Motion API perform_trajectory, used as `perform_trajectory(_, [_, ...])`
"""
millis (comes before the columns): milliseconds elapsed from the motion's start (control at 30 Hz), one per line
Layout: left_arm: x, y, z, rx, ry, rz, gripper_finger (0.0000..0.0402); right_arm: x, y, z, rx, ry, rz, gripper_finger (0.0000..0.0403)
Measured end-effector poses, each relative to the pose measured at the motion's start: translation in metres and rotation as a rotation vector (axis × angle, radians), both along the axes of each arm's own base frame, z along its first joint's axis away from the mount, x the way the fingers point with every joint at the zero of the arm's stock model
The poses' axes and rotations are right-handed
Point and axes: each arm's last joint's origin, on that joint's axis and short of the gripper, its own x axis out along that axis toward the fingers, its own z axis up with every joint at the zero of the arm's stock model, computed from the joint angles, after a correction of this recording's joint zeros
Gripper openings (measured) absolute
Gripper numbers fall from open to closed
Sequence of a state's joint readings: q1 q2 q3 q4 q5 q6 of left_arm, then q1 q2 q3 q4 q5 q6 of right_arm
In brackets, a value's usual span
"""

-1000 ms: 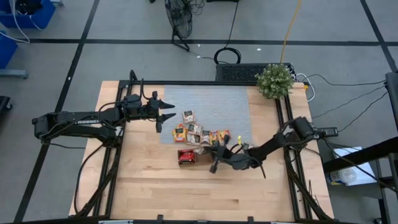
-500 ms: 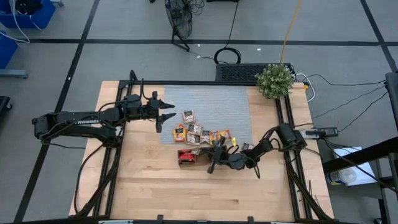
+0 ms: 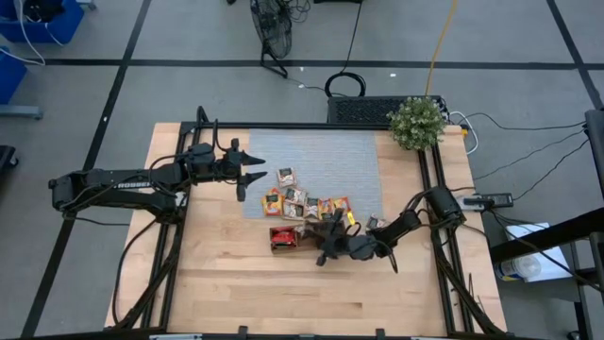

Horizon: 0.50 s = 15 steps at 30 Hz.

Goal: Pick & Place Tea
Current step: Put the brown tea bag into the middle section of the wooden organizer

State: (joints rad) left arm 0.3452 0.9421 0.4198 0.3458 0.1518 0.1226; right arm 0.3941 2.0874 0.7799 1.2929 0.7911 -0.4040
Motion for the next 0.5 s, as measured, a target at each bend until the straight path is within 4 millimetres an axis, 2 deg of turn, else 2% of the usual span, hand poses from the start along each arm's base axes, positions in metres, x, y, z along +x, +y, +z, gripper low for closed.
perform_trajectory(133, [0.0,0.0,0.0,0.0,0.0,0.0,0.0175,-0.001,-0.001,0.011,-0.008,0.04,-0.024,0.0144])
perform_trajectory(267, [0.0,0.0,0.0,0.0,0.0,0.0,0.0175,-0.007,-0.009,0.038,0.025,0.138,0.007,0.0157])
perform_trajectory(400, [0.0,0.0,0.0,0.0,0.0,0.0,0.0175,-0.014,-0.037,0.067,0.239,0.272,0.121,0.0154])
perform_trajectory(500, [0.0,0.0,0.0,0.0,0.0,0.0,0.0175,-0.017,-0.06,0.079,0.393,0.309,0.178,0.0152])
